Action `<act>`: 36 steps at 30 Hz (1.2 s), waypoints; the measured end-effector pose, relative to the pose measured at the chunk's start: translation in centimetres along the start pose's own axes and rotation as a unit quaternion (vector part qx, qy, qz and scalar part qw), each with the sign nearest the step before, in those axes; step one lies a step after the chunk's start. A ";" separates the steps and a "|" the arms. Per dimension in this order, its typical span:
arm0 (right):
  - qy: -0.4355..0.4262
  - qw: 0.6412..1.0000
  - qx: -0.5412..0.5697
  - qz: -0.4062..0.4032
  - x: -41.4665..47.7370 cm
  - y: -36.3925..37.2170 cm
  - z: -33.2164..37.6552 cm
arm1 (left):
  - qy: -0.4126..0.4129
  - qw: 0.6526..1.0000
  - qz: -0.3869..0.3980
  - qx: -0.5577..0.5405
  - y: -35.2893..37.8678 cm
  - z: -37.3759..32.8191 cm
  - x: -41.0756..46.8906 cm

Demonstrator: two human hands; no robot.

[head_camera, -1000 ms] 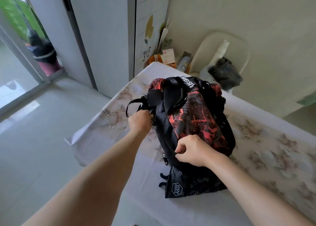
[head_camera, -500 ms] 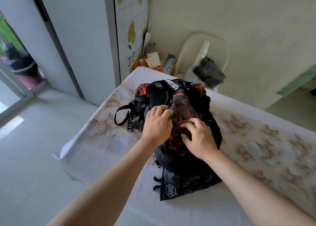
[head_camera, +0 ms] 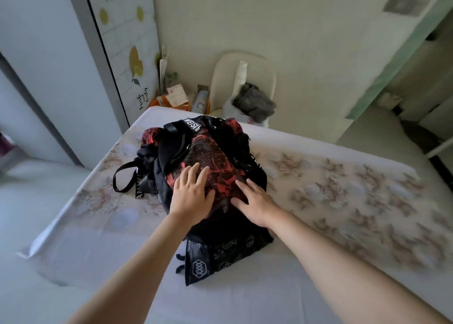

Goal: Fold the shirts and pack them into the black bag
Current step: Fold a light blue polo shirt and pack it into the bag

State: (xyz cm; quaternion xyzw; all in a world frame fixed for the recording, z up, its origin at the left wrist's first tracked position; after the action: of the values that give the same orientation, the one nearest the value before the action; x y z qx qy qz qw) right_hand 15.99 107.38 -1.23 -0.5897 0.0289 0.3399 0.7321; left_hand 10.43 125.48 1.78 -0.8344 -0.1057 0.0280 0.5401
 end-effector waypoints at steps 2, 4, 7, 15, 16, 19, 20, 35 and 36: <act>-0.025 0.999 -0.001 -0.037 -1.6 -1.6 -2.2 | 0.017 0.996 -0.059 -0.058 -0.7 -3.7 0.3; -0.037 0.997 -0.026 -0.059 -3.5 -2.9 -6.0 | 0.043 0.992 -0.084 -0.082 -0.1 -8.9 0.6; -0.016 0.996 -0.041 -0.080 -6.6 -5.0 -14.5 | 0.067 0.992 -0.058 -0.093 3.0 -17.8 1.4; 0.096 0.986 0.044 -0.126 -20.1 -10.1 -43.7 | 0.117 0.974 0.148 -0.128 17.3 -47.0 0.9; 0.121 0.983 0.053 -0.124 -22.8 -10.4 -48.1 | 0.133 0.966 0.185 -0.121 19.8 -51.7 0.3; 0.171 0.974 0.056 -0.138 -28.9 -10.8 -56.6 | 0.176 0.940 0.267 -0.123 24.8 -61.0 -1.9; 0.188 0.970 0.053 -0.146 -31.2 -10.9 -59.3 | 0.193 0.930 0.289 -0.119 26.4 -64.3 -3.0; 0.518 0.831 0.120 -0.166 -64.4 -3.3 -82.6 | 0.416 0.756 0.493 -0.109 40.5 -95.8 -21.0; 0.534 0.819 0.123 -0.167 -66.4 -2.8 -83.5 | 0.422 0.745 0.505 -0.106 41.2 -97.2 -22.5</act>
State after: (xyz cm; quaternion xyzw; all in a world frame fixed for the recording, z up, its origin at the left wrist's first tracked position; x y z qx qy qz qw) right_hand -3.48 2.68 5.26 -0.5794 0.3583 -0.1622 0.7139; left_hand 10.10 17.53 3.21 -0.7447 0.5675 -0.0697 0.3442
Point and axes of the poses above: each hand's wrist, its own x-axis towards the middle knuckle, its own y-axis out of the palm, z = x × y, the point moved 9 cm from there along x, towards the middle knuckle, and after that the axes turned 7 degrees about -x, right-handed, at the moved point
